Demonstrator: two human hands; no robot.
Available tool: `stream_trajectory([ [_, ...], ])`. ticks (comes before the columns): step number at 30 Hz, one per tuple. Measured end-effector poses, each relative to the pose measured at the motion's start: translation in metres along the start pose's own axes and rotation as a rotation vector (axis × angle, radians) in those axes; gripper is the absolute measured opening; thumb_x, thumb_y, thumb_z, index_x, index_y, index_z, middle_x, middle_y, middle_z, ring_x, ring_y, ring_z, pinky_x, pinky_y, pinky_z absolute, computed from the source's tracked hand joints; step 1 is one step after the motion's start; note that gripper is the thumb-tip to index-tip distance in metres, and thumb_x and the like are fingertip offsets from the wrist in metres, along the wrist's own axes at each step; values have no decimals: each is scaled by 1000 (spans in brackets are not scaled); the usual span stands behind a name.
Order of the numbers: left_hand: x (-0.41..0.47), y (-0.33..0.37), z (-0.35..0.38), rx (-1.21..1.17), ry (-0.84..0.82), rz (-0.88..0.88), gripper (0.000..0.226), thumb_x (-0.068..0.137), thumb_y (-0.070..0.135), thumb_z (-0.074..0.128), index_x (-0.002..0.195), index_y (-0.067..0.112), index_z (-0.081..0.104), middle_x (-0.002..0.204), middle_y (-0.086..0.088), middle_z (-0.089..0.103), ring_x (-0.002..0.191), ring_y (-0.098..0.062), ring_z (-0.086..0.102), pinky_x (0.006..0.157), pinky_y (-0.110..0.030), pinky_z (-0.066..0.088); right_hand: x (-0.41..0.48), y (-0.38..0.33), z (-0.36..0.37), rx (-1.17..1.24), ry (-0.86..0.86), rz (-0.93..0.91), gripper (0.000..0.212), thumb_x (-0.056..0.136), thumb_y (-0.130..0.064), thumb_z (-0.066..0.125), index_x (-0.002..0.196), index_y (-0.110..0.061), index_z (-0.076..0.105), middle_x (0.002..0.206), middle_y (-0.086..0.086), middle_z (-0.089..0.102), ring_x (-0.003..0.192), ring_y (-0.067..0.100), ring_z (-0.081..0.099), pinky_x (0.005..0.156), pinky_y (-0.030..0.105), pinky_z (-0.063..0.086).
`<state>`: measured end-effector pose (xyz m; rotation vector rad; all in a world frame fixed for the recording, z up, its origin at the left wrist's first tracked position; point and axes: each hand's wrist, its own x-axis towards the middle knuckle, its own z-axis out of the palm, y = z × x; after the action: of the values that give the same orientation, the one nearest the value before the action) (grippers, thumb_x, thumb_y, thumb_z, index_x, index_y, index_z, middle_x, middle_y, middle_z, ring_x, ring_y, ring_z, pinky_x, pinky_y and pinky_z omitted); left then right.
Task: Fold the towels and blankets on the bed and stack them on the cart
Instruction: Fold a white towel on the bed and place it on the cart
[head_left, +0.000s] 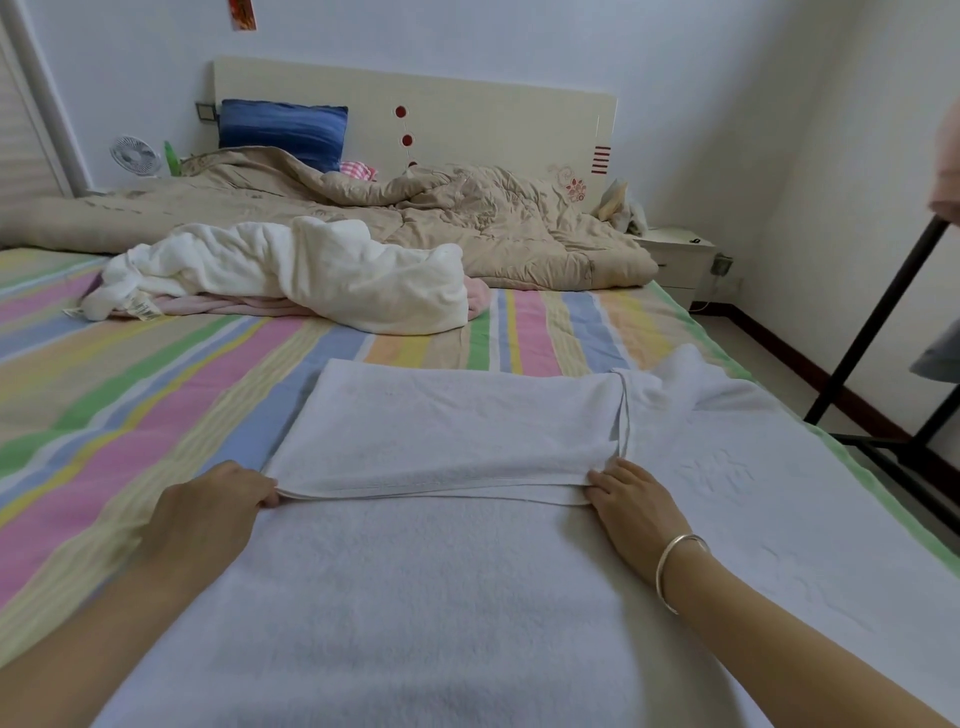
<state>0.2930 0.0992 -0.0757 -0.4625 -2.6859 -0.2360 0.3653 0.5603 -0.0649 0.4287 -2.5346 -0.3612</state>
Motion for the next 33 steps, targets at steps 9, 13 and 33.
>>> stream_trajectory([
  [9, -4, 9, -18, 51, 145, 53, 13, 86, 9, 62, 88, 17, 53, 53, -1, 49, 38, -29, 47, 38, -27, 32, -45, 5, -17, 140, 229, 0, 25, 85, -18, 49, 84, -11, 72, 77, 5, 65, 73, 28, 66, 73, 34, 54],
  [13, -8, 4, -20, 129, 99, 109, 32, 70, -2, 75, 89, 21, 64, 52, -2, 49, 39, -28, 48, 41, -24, 26, -40, -4, -25, 126, 207, 77, 27, 74, -1, 63, 99, -8, 69, 72, 5, 59, 64, 27, 59, 59, 32, 50],
  [33, -17, 42, -44, -170, 48, -96, 40, 85, -2, 52, 85, 30, 75, 97, 3, 72, 94, -21, 63, 63, -33, 50, -54, -19, -53, 325, 109, 310, 49, 54, 14, 74, 97, -9, 71, 83, 4, 68, 82, 33, 65, 64, 39, 53],
])
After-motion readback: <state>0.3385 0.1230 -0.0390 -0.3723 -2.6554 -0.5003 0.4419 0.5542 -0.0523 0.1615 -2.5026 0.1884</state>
